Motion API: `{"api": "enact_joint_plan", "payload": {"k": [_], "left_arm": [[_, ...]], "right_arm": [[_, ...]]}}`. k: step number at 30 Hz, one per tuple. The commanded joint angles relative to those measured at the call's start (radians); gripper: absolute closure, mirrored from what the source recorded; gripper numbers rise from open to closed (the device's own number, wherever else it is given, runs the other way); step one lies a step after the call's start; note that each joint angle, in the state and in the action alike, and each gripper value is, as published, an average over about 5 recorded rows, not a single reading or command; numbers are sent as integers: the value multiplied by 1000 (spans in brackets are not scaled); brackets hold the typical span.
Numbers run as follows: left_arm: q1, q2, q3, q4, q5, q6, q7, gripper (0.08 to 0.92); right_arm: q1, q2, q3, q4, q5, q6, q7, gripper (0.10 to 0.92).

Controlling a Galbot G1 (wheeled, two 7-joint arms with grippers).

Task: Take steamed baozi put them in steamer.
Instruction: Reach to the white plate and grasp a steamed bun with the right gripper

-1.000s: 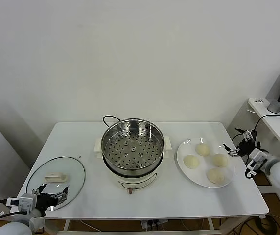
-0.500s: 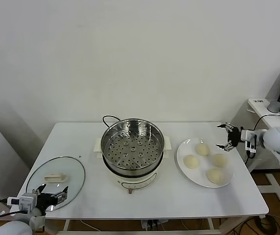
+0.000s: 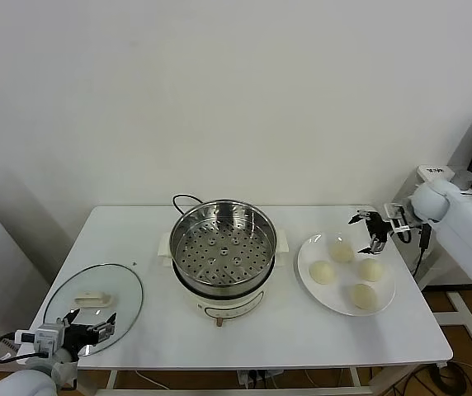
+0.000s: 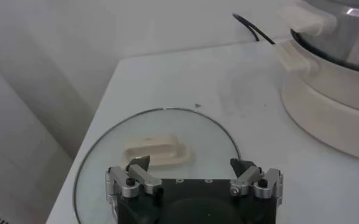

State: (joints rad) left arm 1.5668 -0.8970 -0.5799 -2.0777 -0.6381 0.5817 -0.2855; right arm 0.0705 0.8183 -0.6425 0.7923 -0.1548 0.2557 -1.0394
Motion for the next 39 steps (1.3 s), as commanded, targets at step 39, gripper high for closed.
{"api": "enact_joint_plan", "payload": {"k": [39], "left_arm": [[18,1,-2,12,-1,-14,8,177]], "right_arm": [[-80,211,130,-264,-245,-29,85,428]]}}
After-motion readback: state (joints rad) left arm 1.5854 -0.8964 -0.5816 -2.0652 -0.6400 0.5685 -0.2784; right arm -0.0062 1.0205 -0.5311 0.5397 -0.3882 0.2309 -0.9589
